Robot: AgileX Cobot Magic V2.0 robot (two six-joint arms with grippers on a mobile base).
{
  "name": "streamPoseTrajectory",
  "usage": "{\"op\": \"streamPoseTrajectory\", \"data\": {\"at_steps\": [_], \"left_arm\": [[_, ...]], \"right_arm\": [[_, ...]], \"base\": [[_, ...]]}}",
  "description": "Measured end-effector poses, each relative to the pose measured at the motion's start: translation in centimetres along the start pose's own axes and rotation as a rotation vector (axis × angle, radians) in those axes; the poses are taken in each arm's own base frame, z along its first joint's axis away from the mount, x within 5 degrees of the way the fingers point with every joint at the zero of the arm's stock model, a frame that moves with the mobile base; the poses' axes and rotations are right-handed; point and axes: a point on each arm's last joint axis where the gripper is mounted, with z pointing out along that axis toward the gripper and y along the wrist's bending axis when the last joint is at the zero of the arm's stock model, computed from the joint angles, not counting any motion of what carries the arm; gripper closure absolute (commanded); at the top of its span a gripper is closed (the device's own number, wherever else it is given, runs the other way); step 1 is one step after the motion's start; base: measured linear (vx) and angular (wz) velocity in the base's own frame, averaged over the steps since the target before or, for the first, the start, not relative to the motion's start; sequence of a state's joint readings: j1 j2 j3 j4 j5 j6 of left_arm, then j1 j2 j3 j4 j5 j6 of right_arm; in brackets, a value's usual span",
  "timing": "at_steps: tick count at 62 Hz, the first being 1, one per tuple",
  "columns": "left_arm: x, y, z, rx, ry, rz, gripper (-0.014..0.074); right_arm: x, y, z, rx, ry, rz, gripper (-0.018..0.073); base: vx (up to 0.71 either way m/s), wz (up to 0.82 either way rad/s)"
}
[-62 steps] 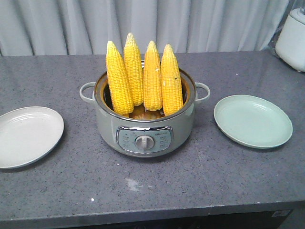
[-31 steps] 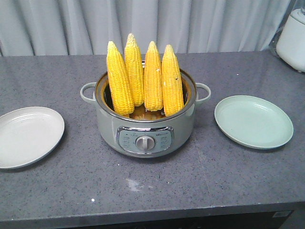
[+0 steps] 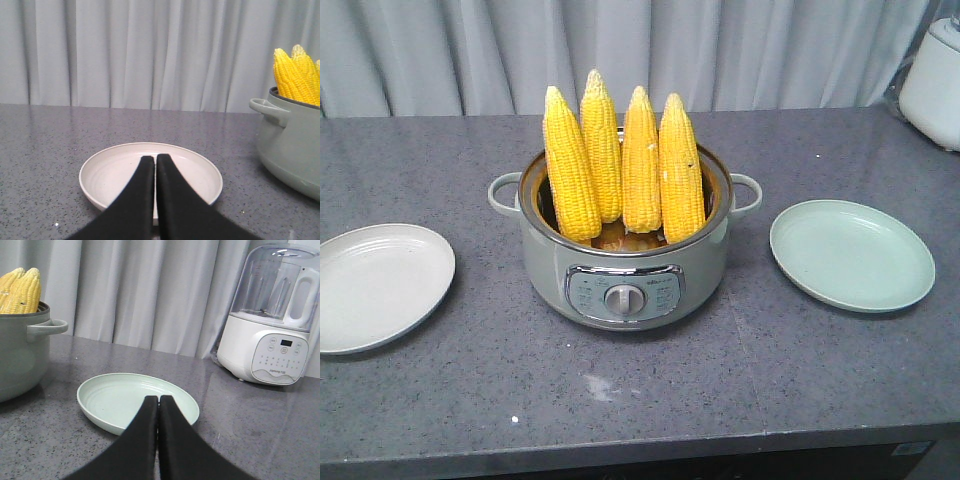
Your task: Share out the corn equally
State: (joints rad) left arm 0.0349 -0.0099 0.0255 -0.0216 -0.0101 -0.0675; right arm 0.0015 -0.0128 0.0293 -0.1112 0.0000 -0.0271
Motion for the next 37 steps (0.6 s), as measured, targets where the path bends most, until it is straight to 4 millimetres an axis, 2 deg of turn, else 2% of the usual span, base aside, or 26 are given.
{"op": "streamPoseTrajectory", "data": {"at_steps": [37], "left_arm": [[0.00,0.00,0.00,0.000,0.000,0.000,0.0603]], "right_arm": [[0.00,0.00,0.00,0.000,0.000,0.000,0.0564]], "base": [[0.00,0.00]]}}
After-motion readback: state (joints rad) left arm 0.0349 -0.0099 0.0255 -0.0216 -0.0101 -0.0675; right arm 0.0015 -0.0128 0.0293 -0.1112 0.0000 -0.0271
